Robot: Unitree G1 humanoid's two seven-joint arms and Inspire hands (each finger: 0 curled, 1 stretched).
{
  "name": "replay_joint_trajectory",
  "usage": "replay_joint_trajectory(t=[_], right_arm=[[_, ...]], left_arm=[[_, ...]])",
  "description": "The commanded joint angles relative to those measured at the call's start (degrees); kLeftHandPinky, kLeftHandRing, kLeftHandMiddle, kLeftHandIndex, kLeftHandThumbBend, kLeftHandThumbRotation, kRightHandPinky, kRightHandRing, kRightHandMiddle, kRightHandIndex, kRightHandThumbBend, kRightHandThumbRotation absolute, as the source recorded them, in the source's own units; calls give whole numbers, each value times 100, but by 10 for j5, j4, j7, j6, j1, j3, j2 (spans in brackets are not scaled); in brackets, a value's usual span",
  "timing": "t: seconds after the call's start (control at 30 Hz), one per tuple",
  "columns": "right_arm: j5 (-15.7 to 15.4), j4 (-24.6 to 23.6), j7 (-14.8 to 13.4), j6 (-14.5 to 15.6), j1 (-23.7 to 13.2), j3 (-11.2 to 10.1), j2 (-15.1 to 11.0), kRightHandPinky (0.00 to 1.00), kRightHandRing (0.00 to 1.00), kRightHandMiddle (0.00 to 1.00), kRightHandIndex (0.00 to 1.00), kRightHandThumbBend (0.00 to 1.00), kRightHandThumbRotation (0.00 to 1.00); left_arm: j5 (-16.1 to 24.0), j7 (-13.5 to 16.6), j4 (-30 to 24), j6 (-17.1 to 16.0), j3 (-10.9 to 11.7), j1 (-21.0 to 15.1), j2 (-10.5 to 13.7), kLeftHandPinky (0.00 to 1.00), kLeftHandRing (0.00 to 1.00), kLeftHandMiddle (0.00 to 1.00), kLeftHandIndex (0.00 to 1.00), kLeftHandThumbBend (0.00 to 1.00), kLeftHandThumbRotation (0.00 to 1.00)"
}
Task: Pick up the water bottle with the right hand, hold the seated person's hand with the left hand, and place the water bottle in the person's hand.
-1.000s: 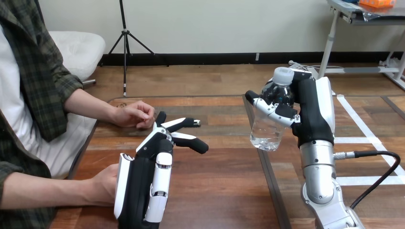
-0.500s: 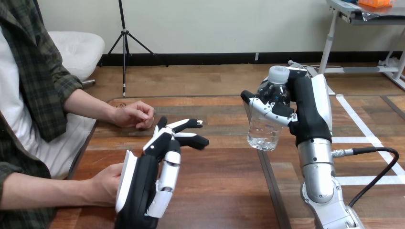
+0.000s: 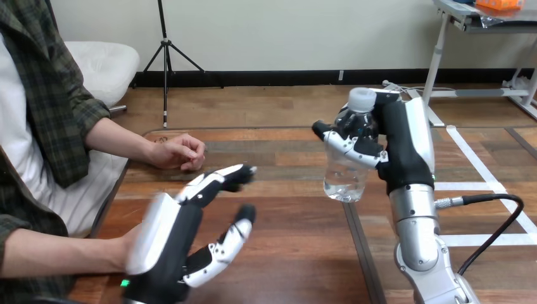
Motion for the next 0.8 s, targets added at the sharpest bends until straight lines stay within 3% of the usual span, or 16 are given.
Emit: replay_joint_trajectory(t=[0.0, 0.17, 0.33, 0.57, 0.77], right_arm=[[6, -36, 0, -28, -22, 4, 7, 5, 7, 10, 10, 46, 0], [5, -37, 1, -28, -20, 9, 8, 5, 6, 9, 9, 45, 0], [4, -39, 1, -31, -18, 13, 8, 5, 6, 8, 9, 45, 0], [-7, -49, -2, -33, -14, 20, 8, 4, 6, 8, 8, 46, 0], [-10, -57, -2, -39, -11, 24, 8, 4, 6, 8, 8, 46, 0]], left_arm=[[74, 29, -87, 47, 26, 1, 30, 61, 77, 81, 76, 75, 1], [150, 64, -121, 96, 38, 13, 52, 63, 77, 81, 74, 86, 0], [197, 76, -149, 149, 43, 26, 68, 64, 77, 81, 73, 91, 0], [243, 52, -197, 233, 49, 50, 87, 68, 80, 82, 74, 93, 5], [239, 22, -232, 277, 50, 67, 97, 70, 81, 83, 76, 94, 5]])
